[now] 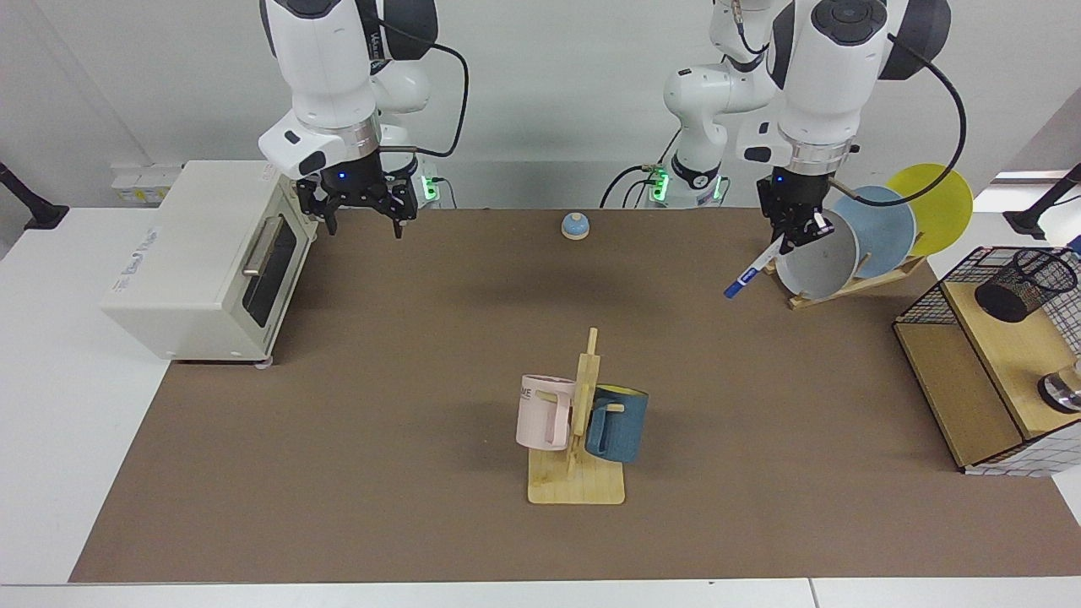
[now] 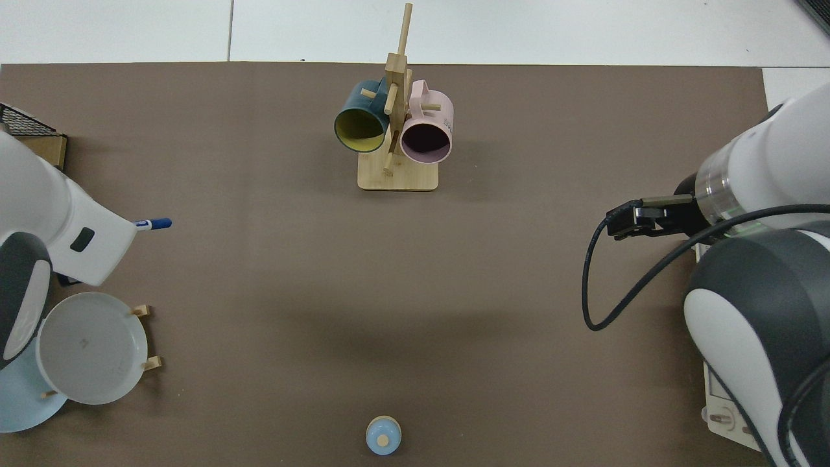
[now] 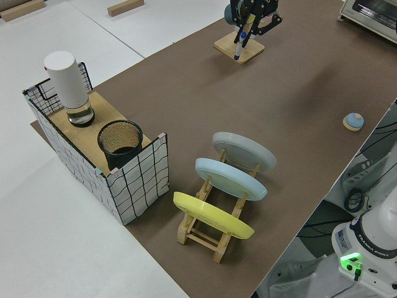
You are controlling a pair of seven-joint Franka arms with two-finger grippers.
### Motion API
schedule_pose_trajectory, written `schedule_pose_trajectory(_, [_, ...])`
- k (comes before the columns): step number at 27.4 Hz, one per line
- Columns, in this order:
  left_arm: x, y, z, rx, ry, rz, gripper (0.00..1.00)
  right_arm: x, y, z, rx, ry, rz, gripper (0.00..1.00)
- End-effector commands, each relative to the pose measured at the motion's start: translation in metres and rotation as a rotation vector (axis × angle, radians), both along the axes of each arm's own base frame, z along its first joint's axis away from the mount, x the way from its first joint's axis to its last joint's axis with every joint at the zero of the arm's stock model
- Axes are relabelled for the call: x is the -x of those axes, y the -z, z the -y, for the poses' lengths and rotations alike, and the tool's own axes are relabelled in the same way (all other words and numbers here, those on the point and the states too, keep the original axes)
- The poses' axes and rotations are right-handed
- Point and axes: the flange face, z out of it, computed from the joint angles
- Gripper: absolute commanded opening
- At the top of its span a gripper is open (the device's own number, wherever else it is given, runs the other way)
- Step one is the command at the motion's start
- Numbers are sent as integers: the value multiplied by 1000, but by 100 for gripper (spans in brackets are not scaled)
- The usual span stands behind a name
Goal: Put markers into pen holder
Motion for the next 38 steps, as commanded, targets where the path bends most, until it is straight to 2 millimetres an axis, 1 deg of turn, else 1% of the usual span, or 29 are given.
schedule_pose_trajectory(1, [-2, -10, -21, -139, 62, 1, 0, 5, 0, 7, -18, 29, -13, 100])
schedule_pose_trajectory(4, [-6, -18, -40, -208, 97, 0, 0, 5, 0, 8, -17, 32, -13, 100])
schedule_pose_trajectory(6, [-10, -19, -60, -245, 137, -15, 0, 5, 0, 8, -17, 33, -14, 100])
schedule_pose_trajectory(8, [-13, -25, -79, -268, 173, -12, 0, 5, 0, 7, -17, 32, -13, 100])
schedule_pose_trajectory(12, [-19, -43, -115, -310, 258, -11, 0, 4, 0, 8, -18, 33, -11, 100])
schedule_pose_trajectory(15, [-21, -53, -134, -341, 305, -11, 0, 2, 1, 12, -19, 41, -8, 100])
schedule_pose_trajectory(18, [-21, -61, -163, -388, 358, -22, 0, 1, 1, 14, -20, 50, -6, 100])
schedule_pose_trajectory(21, [-23, -70, -179, -418, 430, -24, 0, 0, 1, 24, -20, 67, -6, 100])
schedule_pose_trajectory(26, [-22, -78, -202, -482, 532, -57, 0, -3, 2, 40, -20, 97, -9, 100])
schedule_pose_trajectory(29, [-21, -82, -221, -504, 586, -68, 0, -5, 3, 48, -21, 108, -10, 100])
schedule_pose_trajectory(32, [-22, -81, -234, -529, 671, -99, 0, -5, 3, 48, -21, 111, -10, 100])
schedule_pose_trajectory(36, [-19, -84, -258, -553, 726, -140, 0, -5, 3, 48, -21, 113, -10, 100])
schedule_pose_trajectory(38, [-20, -75, -275, -550, 760, -177, 0, -5, 3, 48, -21, 111, -10, 100])
